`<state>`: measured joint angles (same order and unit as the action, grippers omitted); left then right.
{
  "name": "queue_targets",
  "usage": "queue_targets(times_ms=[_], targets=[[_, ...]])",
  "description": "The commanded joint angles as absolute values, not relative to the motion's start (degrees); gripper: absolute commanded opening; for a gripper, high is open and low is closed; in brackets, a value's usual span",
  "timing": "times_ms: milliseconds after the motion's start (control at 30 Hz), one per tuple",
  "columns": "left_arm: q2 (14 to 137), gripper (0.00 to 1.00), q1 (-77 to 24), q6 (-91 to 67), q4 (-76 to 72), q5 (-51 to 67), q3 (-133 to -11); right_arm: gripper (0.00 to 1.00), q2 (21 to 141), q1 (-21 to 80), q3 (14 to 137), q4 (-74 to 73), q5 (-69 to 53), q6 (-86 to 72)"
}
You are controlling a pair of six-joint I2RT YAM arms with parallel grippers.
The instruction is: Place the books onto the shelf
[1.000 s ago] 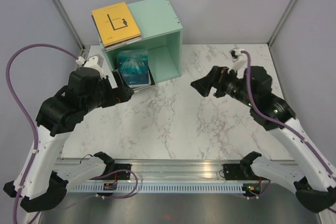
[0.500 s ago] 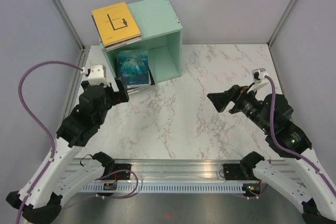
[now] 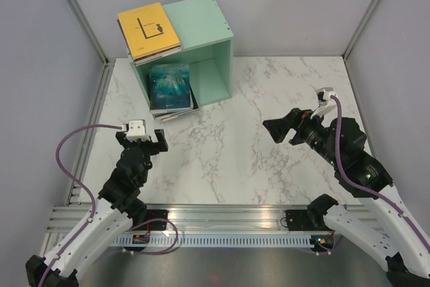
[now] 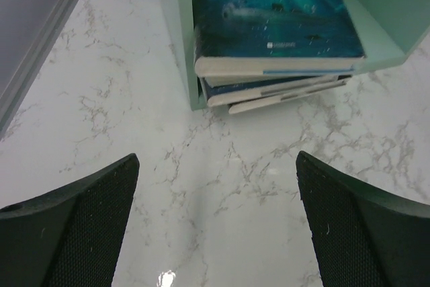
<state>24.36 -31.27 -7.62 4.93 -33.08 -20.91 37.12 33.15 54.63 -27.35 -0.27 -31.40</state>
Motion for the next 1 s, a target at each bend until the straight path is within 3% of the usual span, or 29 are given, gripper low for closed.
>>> queue_targets(times_ms=[0, 267, 700, 767, 800, 967], targets=[[24.87, 1.00, -31.11, -0.27, -15.43, -37.88, -11.63, 0.98, 40.68, 33.13, 54.75, -25.66, -1.39, -30.15], [49.02, 1.00, -25.67, -0.36, -37.77, -36.57, -6.94, 0.98, 42.63, 33.22, 56.25, -25.58, -3.78, -31.38], [79.25, 1.00, -2.66, -3.95, -62.65, -11.27, -12.74, 0.98, 43.24, 33.22, 55.37, -26.28, -4.31, -34.63], [80.32, 1.00, -2.64, -2.03, -60.89, -3.71, -13.36, 0.98, 43.33, 33.22, 55.81, -26.37, -3.70, -33.93], [82.51, 1.00, -2.64, -0.89, -68.57, -2.21, -11.97, 0.98, 43.42, 33.22, 55.90, -26.37, -3.34, -33.84], [82.27, 1.00, -2.64, -1.76, -66.98, -4.31, -11.86, 0.98, 43.42, 33.22, 54.93, -25.67, -1.14, -34.80]])
